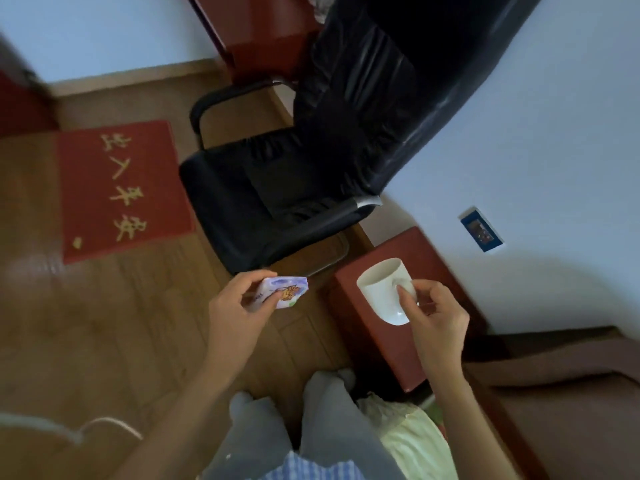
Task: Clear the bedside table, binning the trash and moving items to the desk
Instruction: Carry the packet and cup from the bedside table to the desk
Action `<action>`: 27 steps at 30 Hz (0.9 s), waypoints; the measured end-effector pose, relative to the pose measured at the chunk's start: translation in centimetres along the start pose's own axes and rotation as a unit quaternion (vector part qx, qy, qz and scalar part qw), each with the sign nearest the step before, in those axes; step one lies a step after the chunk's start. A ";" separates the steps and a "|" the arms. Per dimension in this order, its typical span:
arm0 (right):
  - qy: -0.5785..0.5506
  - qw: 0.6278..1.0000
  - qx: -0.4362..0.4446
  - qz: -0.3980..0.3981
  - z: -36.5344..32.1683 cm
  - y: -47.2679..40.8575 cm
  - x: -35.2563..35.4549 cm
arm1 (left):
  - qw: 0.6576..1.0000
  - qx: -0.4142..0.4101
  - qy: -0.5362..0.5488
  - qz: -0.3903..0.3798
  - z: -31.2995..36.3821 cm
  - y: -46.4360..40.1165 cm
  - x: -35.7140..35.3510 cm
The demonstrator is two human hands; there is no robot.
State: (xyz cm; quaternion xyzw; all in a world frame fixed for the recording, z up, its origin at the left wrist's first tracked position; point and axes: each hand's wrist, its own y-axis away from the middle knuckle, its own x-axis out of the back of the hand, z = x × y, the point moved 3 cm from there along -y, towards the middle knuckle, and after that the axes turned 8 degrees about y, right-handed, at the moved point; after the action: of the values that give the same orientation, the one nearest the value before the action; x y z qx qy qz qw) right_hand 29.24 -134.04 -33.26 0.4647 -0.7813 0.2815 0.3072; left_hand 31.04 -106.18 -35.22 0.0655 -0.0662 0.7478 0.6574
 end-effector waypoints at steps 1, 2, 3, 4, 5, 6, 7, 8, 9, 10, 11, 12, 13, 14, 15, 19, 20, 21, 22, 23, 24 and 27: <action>-0.009 1.000 0.004 -0.009 -1.7 0.7 -1.1 | 1.000 0.003 0.004 0.016 0.0 0.4 2.2; -0.022 1.000 0.010 -0.019 -3.5 1.3 -2.2 | 1.000 0.004 0.005 0.031 -0.1 0.9 4.4; -0.034 0.999 0.020 -0.031 -5.3 1.9 -3.4 | 0.999 0.003 0.003 0.046 -0.2 1.4 6.6; -0.042 0.998 0.030 -0.046 -7.1 2.4 -4.5 | 0.998 0.005 0.000 0.061 -0.5 2.0 8.6; -0.052 0.996 0.037 -0.063 -8.7 2.8 -5.6 | 0.997 0.010 -0.003 0.078 -0.8 2.5 10.6; -0.063 0.994 0.045 -0.081 -10.4 3.2 -6.6 | 0.995 0.018 -0.002 0.096 -1.1 3.0 12.3; -0.075 0.991 0.057 -0.095 -12.0 3.5 -7.6 | 0.993 0.027 0.002 0.116 -1.5 3.5 14.0; -0.083 0.988 0.073 -0.106 -13.6 3.7 -8.6 | 0.990 0.035 0.005 0.137 -1.8 3.9 15.4; -0.088 0.986 0.088 -0.114 -15.0 3.8 -9.7 | 0.987 0.039 0.006 0.157 -2.1 4.2 16.7; -0.092 0.983 0.101 -0.121 -16.4 3.9 -10.7 | 0.984 0.040 0.008 0.172 -2.3 4.3 17.7; -0.096 0.980 0.112 -0.130 -17.6 3.9 -11.8 | 0.982 0.039 0.011 0.186 -2.5 4.4 18.7; -0.096 0.977 0.123 -0.142 -18.7 4.0 -13.0 | 0.979 0.040 0.013 0.199 -2.7 4.4 19.5; -0.094 0.974 0.132 -0.156 -19.6 3.9 -14.2 | 0.976 0.045 0.015 0.212 -2.9 4.2 20.3; -0.093 0.971 0.138 -0.170 -20.5 3.9 -15.4 | 0.973 0.050 0.017 0.224 -3.2 3.8 21.1; -0.092 0.968 0.144 -0.182 -21.3 3.8 -16.7 | 0.970 0.054 0.018 0.234 -3.4 3.4 21.8; -0.085 0.956 0.167 -0.224 -24.2 2.8 -21.5 | 0.965 0.055 0.015 0.254 -4.5 -0.1 24.8; -0.087 0.955 0.164 -0.233 -24.9 2.3 -22.6 | 0.965 0.056 0.014 0.255 -4.7 -1.4 25.6; -0.086 0.953 0.161 -0.241 -25.6 1.7 -23.8 | 0.965 0.059 0.012 0.255 -5.1 -2.9 26.4; -0.081 0.952 0.161 -0.247 -26.2 1.1 -25.0 | 0.966 0.063 0.009 0.252 -5.4 -4.4 27.2; -0.074 0.951 0.164 -0.252 -26.9 0.4 -26.1 | 0.966 0.065 0.005 0.249 -5.6 -6.1 27.9; -0.069 0.949 0.169 -0.256 -27.8 -0.4 -27.2 | 0.967 0.066 0.000 0.245 -5.7 -7.9 28.7; -0.053 0.947 0.168 -0.268 -30.6 -3.3 -30.5 | 0.968 0.067 -0.018 0.240 -5.6 -13.9 31.3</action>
State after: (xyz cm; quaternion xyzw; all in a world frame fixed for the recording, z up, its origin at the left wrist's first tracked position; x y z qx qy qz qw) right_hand 50.48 -96.37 -35.41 0.7157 -0.5849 0.2909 0.2471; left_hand 40.77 -72.93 -34.74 0.1045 -0.0417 0.8853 0.4512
